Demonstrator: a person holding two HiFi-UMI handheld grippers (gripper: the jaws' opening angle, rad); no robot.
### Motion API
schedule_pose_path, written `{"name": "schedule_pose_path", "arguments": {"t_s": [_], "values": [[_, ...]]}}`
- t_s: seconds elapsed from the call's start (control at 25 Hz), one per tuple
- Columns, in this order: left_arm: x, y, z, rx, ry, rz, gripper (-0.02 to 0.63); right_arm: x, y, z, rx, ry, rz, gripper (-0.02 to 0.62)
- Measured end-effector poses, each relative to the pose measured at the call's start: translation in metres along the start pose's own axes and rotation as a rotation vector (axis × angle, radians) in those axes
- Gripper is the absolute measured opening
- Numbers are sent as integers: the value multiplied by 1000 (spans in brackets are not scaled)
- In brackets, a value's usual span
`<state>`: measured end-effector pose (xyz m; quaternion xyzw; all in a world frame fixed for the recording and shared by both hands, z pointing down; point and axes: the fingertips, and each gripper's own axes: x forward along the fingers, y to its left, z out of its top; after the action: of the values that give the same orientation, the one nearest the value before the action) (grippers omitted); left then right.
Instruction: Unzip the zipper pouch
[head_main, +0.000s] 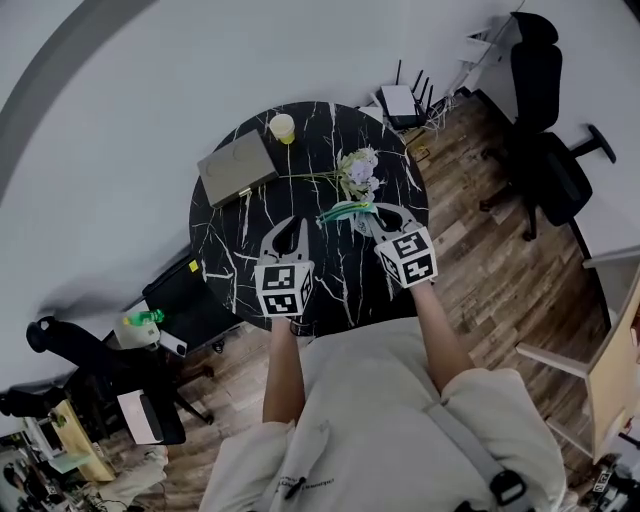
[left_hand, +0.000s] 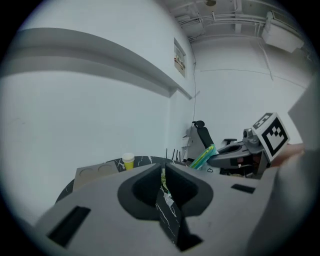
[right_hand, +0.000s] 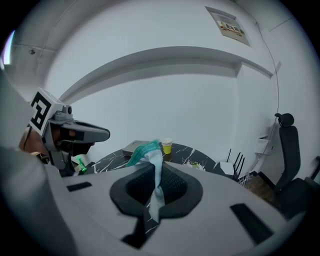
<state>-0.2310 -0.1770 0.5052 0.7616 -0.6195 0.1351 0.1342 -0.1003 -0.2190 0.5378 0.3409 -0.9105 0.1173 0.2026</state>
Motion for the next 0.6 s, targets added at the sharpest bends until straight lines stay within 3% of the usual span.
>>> {"name": "schedule_pose_path", "arguments": {"t_s": [0.16,0.28,0.4,0.6], "values": [[-5,4,-11,-155,-8,24,31,-3,0,-6,70,-26,-11,15],[-9,1,-16,-154,-13,4,23,-6,1,-9,96,-41,-7,15],[-10,-8,-14,-209,-50,-69,23,-4,5,-9,90,-45,8,15],[-5,-16,-7,-142,-53,-83,23,-5,7,-7,79,-40,22,15]]}}
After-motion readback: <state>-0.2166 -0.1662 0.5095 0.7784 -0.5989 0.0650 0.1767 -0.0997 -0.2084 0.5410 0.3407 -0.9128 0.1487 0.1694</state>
